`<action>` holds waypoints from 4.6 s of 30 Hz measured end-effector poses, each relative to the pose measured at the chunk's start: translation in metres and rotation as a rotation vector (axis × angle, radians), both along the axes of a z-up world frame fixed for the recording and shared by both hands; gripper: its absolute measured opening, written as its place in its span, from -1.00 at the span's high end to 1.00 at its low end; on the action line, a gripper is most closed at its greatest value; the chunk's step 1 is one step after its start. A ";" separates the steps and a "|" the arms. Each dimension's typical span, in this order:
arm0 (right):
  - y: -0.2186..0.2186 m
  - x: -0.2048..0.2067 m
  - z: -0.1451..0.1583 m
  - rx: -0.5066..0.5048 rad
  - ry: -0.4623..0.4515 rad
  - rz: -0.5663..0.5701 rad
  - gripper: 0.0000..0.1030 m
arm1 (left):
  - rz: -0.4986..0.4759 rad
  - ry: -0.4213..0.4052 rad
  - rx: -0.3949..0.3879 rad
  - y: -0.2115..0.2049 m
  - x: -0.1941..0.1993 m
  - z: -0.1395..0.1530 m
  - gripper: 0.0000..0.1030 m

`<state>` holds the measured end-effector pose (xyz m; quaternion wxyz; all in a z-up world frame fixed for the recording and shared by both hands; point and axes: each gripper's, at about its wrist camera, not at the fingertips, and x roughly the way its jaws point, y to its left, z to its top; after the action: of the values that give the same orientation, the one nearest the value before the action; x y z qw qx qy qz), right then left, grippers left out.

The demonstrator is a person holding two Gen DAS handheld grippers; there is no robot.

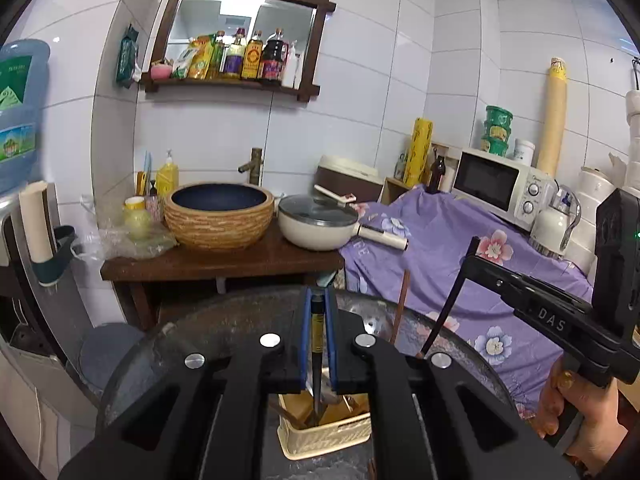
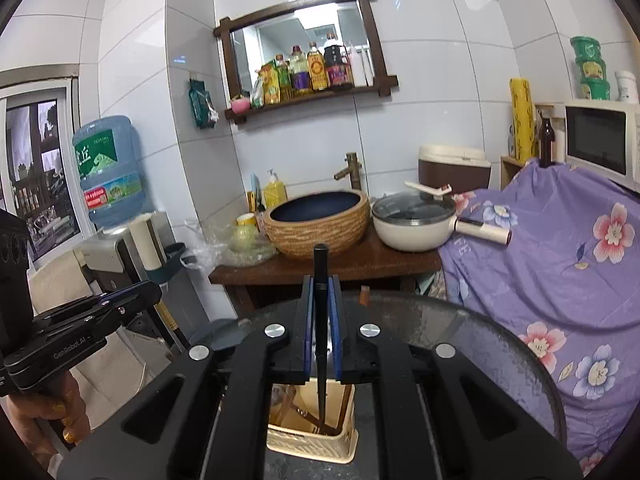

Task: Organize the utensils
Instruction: 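Open both tools in the holder and withdraw the right tool over the table, then grasp a wooden chopstick with the left tool while the right tool grasps another wooden chopstick, then lift both wooden chopsticks off the table with the left and right tools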

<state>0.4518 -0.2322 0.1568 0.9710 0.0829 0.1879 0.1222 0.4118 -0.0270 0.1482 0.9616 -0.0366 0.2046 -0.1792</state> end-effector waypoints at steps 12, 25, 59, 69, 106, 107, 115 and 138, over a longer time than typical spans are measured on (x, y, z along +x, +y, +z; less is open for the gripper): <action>0.006 0.009 -0.061 -0.026 0.116 0.028 0.84 | 0.008 0.072 0.035 -0.006 0.003 -0.050 0.35; 0.005 -0.037 -0.089 -0.101 0.114 0.015 -0.10 | -0.006 -0.019 0.023 0.002 -0.065 -0.068 -0.48; 0.066 -0.254 -0.265 -0.203 0.488 0.124 0.03 | -0.130 0.319 0.230 -0.007 -0.224 -0.236 0.02; 0.057 -0.250 -0.269 -0.212 0.475 0.054 0.38 | -0.202 0.323 0.259 -0.028 -0.237 -0.241 0.23; 0.012 -0.244 -0.271 -0.130 0.443 -0.020 0.64 | -0.233 0.362 0.314 -0.084 -0.220 -0.261 0.70; 0.013 -0.244 -0.271 -0.134 0.441 -0.021 0.64 | -0.232 0.356 0.333 -0.085 -0.221 -0.261 0.70; 0.016 -0.254 -0.273 -0.172 0.415 -0.020 0.85 | -0.232 0.369 0.330 -0.068 -0.230 -0.261 0.83; 0.003 -0.268 -0.188 -0.144 0.120 -0.047 0.85 | -0.132 0.095 0.139 -0.034 -0.235 -0.172 0.94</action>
<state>0.1836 -0.2291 -0.0314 0.9640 0.0245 0.2523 0.0806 0.1769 -0.0609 -0.0237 0.9371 0.0353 0.2640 -0.2255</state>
